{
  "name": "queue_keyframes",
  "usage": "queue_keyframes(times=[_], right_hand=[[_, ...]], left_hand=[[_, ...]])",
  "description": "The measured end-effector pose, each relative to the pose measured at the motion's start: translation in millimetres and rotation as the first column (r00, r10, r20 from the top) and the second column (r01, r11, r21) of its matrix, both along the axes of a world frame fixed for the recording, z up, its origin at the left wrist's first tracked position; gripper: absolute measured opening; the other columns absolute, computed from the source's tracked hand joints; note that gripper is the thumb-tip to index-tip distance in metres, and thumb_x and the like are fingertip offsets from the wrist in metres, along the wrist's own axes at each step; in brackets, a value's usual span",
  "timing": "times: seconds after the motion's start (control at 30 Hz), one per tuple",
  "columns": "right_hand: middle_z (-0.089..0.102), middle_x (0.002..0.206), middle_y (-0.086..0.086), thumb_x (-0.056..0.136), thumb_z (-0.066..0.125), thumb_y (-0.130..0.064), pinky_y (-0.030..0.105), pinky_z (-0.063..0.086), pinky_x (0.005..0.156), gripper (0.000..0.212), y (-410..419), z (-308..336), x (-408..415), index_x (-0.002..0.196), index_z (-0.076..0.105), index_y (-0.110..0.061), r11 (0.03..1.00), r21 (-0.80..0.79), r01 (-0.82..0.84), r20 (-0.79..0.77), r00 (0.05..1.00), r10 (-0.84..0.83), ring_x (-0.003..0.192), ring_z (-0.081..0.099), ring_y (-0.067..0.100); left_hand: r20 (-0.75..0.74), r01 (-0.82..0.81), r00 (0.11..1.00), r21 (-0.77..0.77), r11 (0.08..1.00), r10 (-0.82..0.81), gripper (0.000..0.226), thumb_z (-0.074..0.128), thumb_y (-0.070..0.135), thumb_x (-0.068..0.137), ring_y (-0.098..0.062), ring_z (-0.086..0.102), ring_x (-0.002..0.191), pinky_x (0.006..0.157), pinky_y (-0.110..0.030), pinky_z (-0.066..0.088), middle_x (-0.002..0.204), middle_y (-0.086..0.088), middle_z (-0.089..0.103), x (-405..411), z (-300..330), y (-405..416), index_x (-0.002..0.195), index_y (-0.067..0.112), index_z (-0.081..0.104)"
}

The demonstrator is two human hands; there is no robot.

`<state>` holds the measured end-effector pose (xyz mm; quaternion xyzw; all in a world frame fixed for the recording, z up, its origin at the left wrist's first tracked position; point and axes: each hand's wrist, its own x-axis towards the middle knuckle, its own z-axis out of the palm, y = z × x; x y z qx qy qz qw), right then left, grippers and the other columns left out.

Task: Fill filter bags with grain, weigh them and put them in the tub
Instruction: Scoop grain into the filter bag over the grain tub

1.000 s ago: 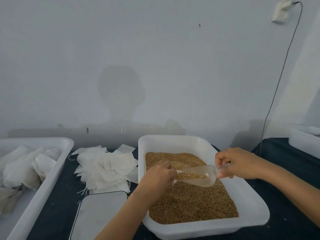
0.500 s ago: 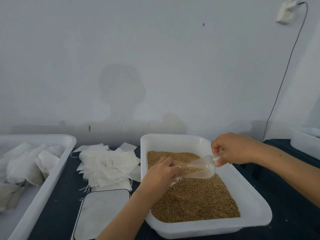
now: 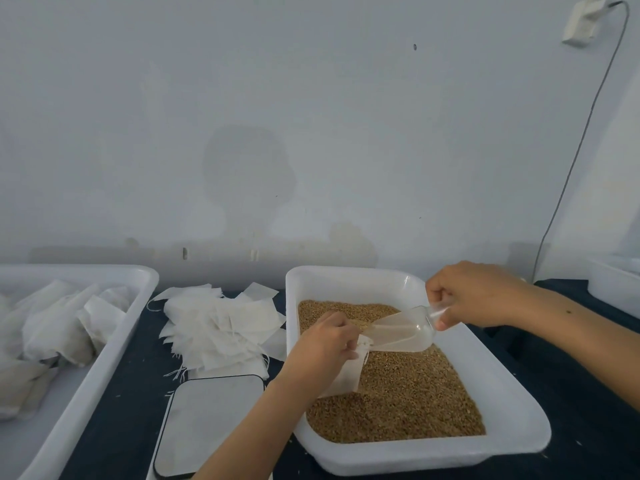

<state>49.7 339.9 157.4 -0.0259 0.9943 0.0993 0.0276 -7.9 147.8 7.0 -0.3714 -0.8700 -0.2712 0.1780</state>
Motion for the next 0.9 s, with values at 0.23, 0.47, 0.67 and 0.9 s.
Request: queue_keyframes(times=[0.23, 0.47, 0.67, 0.9], right_hand=[[0.061, 0.083, 0.0, 0.093, 0.056, -0.029, 0.021, 0.041, 0.06, 0.023, 24.5, -26.9, 10.3, 0.08, 0.045, -0.014, 0.951, -0.234, 0.203, 0.172, 0.971, -0.165, 0.072, 0.057, 0.012], [0.055, 0.106, 0.005, 0.098, 0.046, -0.026, 0.018, 0.049, 0.074, 0.023, 12.0, -122.9, -7.5, 0.113, 0.046, -0.008, 0.881, -0.388, 0.269, 0.153, 0.962, -0.227, 0.086, 0.057, 0.01], [0.034, 0.144, 0.01, 0.095, 0.05, -0.029, 0.04, 0.032, 0.112, 0.047, -3.0, -160.4, -16.1, 0.137, 0.036, -0.012, 0.915, -0.272, 0.298, 0.121, 0.954, -0.275, 0.133, 0.034, 0.027], [0.029, 0.147, -0.007, 0.087, 0.058, -0.047, 0.036, 0.027, 0.112, 0.072, -18.7, -135.1, -20.1, 0.145, 0.023, -0.027, 0.78, -0.625, -0.007, -0.011, 1.0, 0.0, 0.136, 0.028, 0.015]], left_hand=[[0.067, -0.074, 0.995, 0.058, 0.996, 0.07, 0.008, 0.058, 0.016, 0.091, -0.009, 0.041, 0.084, 0.069, -0.017, 0.029, 0.093, 0.003, 0.052, -2.3, -3.9, 0.9, 0.088, 0.011, 0.054], [0.132, -0.125, 0.984, 0.053, 0.991, 0.117, 0.017, 0.051, 0.01, 0.094, -0.014, 0.038, 0.079, 0.065, -0.022, 0.027, 0.086, 0.003, 0.044, -2.6, -2.6, 0.2, 0.081, 0.015, 0.04], [0.187, -0.1, 0.979, 0.083, 0.991, 0.083, 0.019, 0.051, 0.006, 0.092, -0.014, 0.035, 0.074, 0.063, -0.025, 0.027, 0.082, 0.001, 0.043, -0.8, 0.5, -0.6, 0.08, 0.013, 0.039], [0.179, -0.052, 0.984, 0.174, 0.983, 0.02, 0.019, 0.053, 0.002, 0.091, -0.021, 0.043, 0.08, 0.07, -0.031, 0.037, 0.084, -0.008, 0.05, 6.6, 11.6, -1.5, 0.079, 0.011, 0.041]])
